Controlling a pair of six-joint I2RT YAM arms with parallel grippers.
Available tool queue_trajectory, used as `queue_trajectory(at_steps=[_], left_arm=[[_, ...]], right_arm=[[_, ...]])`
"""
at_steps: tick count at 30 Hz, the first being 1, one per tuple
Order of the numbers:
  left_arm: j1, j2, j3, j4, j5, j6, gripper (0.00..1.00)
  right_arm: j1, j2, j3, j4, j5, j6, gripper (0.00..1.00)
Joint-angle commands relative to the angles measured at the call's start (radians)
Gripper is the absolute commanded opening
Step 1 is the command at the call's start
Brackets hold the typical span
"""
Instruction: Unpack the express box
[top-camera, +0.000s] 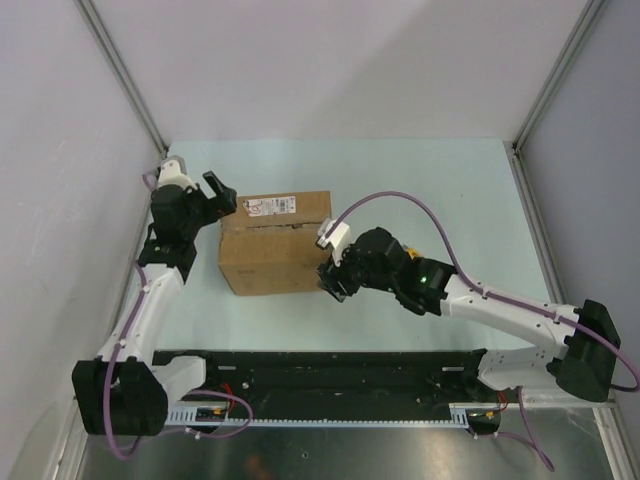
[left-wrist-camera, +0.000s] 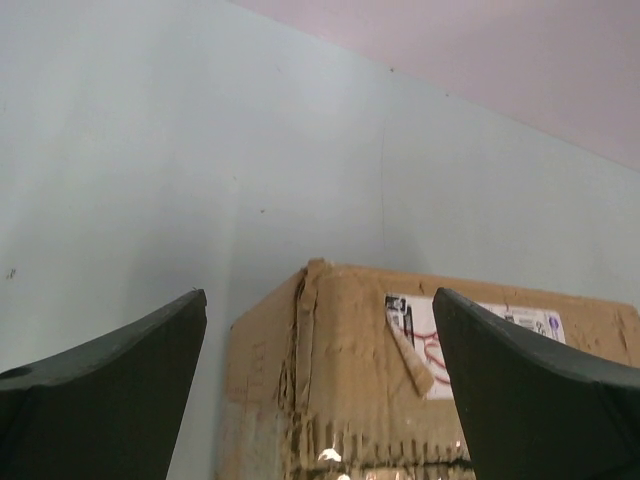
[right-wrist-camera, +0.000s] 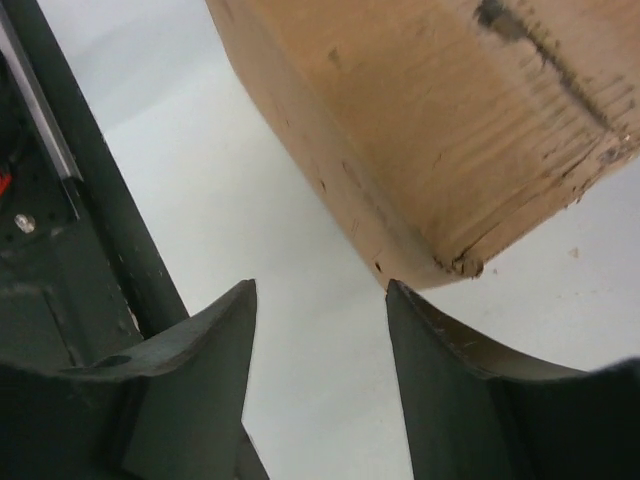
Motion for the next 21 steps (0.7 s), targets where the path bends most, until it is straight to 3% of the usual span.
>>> queue_trajectory(at_steps=[1, 8, 15, 21], left_arm=[[0.007, 0.052, 0.097, 0.022, -0.008, -0.002, 1.0], [0.007, 0.222, 0.249, 0.023, 0.033, 0.028, 1.0], [0.007, 0.444, 0.364, 0.022, 0.17, 0.043, 0.97], [0.007, 0.526, 0.402, 0.02, 0.248, 0.06, 0.97]], right_arm=[[0.003, 0.011, 0.036, -0.106, -0.015, -0.063, 0.53], [0.009, 0.076, 0.037, -0.103, -0.052, -0.036, 0.31], [-0.015, 0.155, 0.04, 0.024, -0.103, -0.023, 0.3], [-0.066, 0.214, 0.039, 0.146, -0.1, 0.0, 0.31]])
